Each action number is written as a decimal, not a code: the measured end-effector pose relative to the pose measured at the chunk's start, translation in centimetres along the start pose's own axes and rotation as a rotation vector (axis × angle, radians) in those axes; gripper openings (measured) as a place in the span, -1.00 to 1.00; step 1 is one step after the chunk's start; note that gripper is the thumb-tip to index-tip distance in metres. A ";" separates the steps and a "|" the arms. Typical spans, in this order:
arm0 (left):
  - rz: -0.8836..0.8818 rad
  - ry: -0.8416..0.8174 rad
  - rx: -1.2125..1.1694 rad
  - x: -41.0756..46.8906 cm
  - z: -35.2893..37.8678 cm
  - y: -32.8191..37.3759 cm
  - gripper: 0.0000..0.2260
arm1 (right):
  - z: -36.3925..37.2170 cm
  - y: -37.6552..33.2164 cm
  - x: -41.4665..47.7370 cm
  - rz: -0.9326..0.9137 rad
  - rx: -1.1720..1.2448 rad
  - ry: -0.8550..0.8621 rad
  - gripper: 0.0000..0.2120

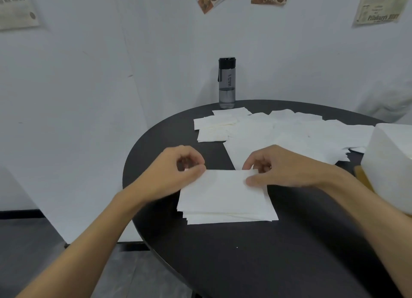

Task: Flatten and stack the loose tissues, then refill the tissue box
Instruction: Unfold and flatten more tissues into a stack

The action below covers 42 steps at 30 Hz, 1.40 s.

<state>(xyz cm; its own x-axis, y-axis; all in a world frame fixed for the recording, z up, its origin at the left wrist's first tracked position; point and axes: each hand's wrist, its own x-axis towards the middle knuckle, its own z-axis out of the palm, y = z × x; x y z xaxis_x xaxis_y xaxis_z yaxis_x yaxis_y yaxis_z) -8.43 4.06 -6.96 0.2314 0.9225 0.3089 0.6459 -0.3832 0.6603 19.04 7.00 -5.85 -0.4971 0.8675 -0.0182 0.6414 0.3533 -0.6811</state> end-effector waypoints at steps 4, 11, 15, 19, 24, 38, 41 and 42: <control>0.009 -0.217 0.066 -1.5 0.8 -0.7 -0.76 | 0.1 0.3 -0.1 0.037 -0.142 -0.017 -0.72; 0.091 -0.279 0.169 -2.4 1.5 -0.6 -0.71 | 0.1 0.0 -0.3 0.066 -0.173 -0.118 -0.69; 0.124 -0.266 0.212 -2.3 1.9 -1.1 -0.65 | 0.5 0.6 0.1 0.025 -0.111 0.080 -0.85; 0.069 -0.283 0.169 -1.9 2.0 -1.3 -0.71 | 0.0 2.7 1.2 0.063 -0.186 0.481 -0.89; 0.080 -0.296 0.180 -1.4 2.5 -0.9 -0.74 | -0.7 4.9 1.7 0.210 -0.270 0.718 -0.79; 0.125 -0.297 0.203 0.9 3.6 -1.7 -0.61 | -2.6 6.8 7.2 0.432 -0.191 0.742 -0.82; 0.134 -0.294 0.217 1.1 3.7 -1.9 -0.62 | -2.8 7.0 7.8 0.455 -0.208 0.691 -0.83; 0.138 -0.294 0.218 1.1 3.7 -1.9 -0.62 | -2.9 7.0 7.9 0.461 -0.215 0.668 -0.87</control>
<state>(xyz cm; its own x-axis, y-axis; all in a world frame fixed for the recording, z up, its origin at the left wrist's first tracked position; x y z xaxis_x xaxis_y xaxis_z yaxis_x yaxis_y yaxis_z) -6.71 5.99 -10.41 0.5053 0.8489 0.1548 0.7261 -0.5152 0.4553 21.25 17.37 -8.66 0.2494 0.9424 0.2230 0.8263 -0.0870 -0.5565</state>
